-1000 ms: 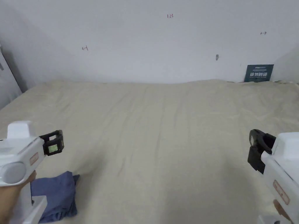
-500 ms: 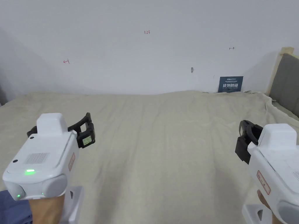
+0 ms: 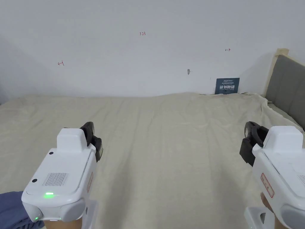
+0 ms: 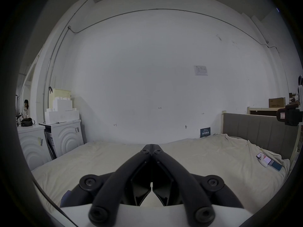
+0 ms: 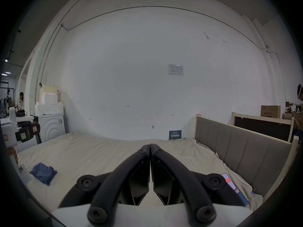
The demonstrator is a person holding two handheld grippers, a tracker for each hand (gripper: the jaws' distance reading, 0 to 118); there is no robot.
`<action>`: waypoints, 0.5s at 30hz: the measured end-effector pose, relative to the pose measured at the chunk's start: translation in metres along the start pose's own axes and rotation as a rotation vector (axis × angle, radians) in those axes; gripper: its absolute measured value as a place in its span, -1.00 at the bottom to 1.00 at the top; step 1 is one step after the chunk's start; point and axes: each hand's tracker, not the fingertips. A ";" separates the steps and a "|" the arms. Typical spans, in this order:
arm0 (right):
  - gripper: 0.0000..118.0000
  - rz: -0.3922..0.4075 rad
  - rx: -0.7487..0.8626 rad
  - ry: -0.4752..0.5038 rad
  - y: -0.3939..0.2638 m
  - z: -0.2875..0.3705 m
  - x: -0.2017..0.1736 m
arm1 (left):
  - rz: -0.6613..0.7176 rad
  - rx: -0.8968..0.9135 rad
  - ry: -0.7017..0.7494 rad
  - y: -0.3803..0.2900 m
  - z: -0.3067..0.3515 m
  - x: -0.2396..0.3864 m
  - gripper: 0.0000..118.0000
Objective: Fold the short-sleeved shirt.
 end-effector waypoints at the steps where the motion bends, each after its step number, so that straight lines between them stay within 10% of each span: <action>1: -1.00 -0.001 0.000 0.002 0.000 0.001 -0.001 | -0.001 0.001 0.001 -0.001 0.000 0.000 -1.00; 15: -1.00 0.003 0.002 0.013 0.003 0.004 -0.010 | 0.009 -0.007 -0.013 -0.001 0.000 0.000 -1.00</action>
